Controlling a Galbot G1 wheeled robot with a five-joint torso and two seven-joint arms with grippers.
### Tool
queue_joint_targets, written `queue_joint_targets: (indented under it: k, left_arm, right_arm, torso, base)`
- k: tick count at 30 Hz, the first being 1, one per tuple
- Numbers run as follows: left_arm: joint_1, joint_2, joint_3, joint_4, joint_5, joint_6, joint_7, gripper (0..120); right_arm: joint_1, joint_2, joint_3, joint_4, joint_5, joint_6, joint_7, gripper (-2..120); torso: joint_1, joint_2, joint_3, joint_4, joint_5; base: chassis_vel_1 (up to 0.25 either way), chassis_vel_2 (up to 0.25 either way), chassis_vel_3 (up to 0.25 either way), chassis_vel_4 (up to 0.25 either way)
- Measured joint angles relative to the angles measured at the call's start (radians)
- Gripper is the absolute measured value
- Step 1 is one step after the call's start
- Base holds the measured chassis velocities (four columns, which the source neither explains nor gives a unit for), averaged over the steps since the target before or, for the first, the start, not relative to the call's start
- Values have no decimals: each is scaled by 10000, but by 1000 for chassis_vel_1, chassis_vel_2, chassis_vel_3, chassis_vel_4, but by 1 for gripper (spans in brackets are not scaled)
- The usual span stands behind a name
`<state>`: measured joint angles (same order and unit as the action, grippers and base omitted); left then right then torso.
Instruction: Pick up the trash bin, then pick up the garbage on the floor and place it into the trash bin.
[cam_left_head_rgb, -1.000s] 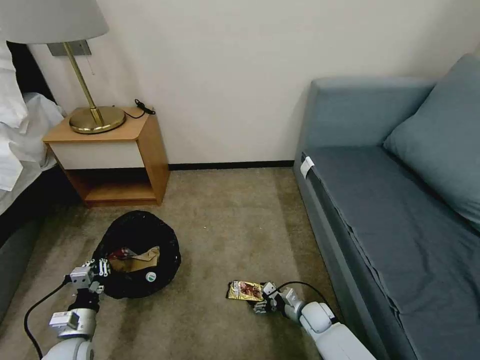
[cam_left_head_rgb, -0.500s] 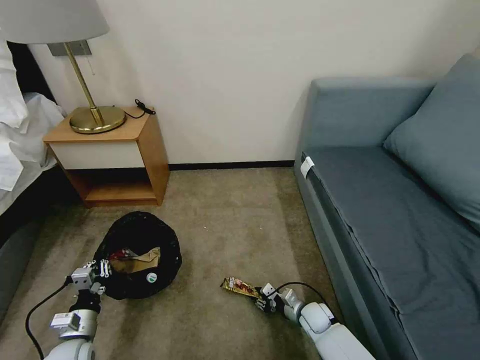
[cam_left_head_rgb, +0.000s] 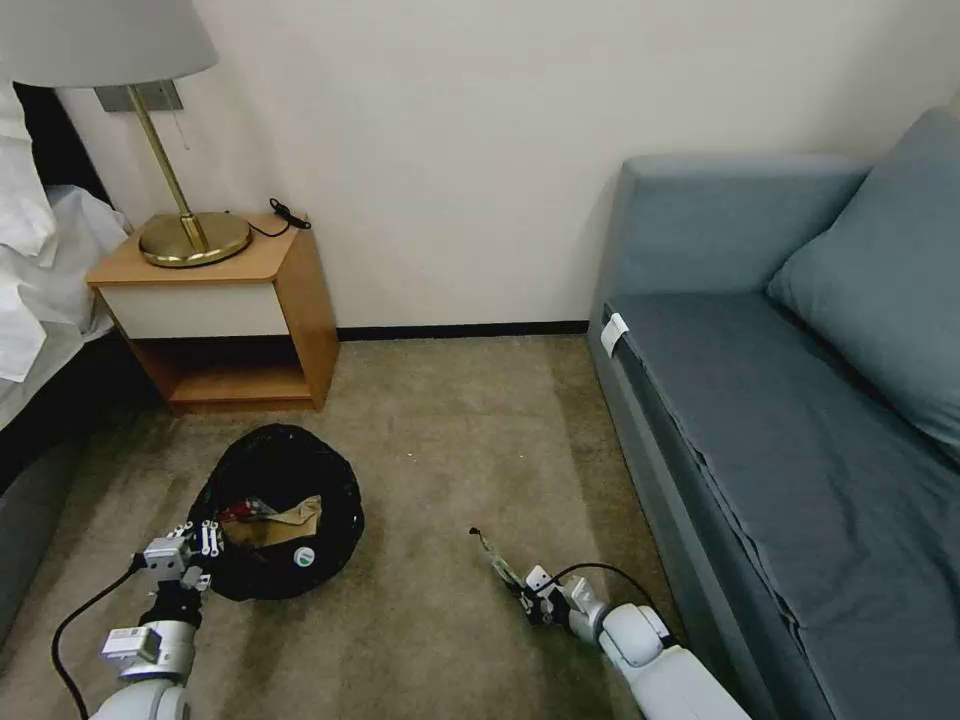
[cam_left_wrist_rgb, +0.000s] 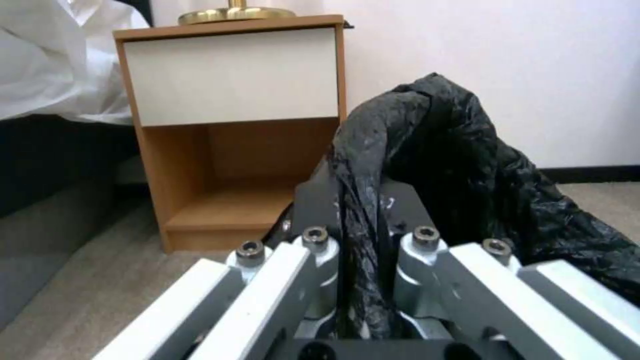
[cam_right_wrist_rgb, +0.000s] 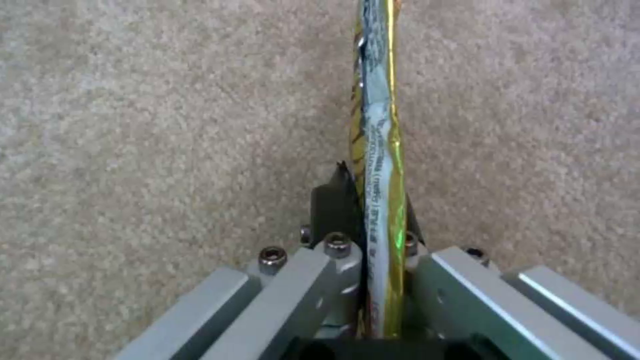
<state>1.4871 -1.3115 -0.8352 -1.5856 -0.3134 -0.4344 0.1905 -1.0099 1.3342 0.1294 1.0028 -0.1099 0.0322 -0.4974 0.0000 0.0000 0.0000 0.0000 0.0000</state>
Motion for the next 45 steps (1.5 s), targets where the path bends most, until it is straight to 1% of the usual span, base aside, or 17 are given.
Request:
queue_joint_targets:
  k: [14,24,29,30,33,34,37,45]
  left_arm:
    - [42,26,-16,-39,-6,-49,9,5]
    - [49,20,-23,-34,5,-151,4,5]
    - [81,-28,-25,-71,46,-168,-13,5]
    - [81,-28,-25,-71,46,-168,-13,5]
    - [122,-92,-26,-162,128,-169,-17,5]
    - [122,-92,-26,-162,128,-169,-17,5]
    - [209,-115,-39,-251,145,-178,-18,5]
    - [294,-158,-83,-318,154,-223,-52,5]
  right_arm:
    - [174,-4,115,113,-4,13,-20,0]
    - [765,-102,126,78,305,-129,31,0]
    - [1575,-147,45,26,703,-336,76,0]
    - [1575,-147,45,26,703,-336,76,0]
    - [2376,-170,-163,28,1000,-600,145,0]
    - [2376,-170,-163,28,1000,-600,145,0]
    - [3166,-198,-522,-21,1380,-837,314,0]
    - [4088,-220,-1324,35,1941,-1096,566,0]
  torso:
    - [0,0,1,0,1]
    - [0,0,0,-1,1]
    - [0,0,1,-1,0]
    - [0,0,1,-1,0]
    - [0,0,1,0,0]
    - [0,0,1,0,0]
    - [1,0,1,1,-1]
    - [1,-1,1,0,1]
  base:
    - [0,0,0,0]
    - [0,0,0,0]
    - [0,0,0,0]
    - [0,0,0,0]
    - [0,0,0,0]
    - [0,0,0,0]
    - [0,0,0,0]
    - [0,0,0,0]
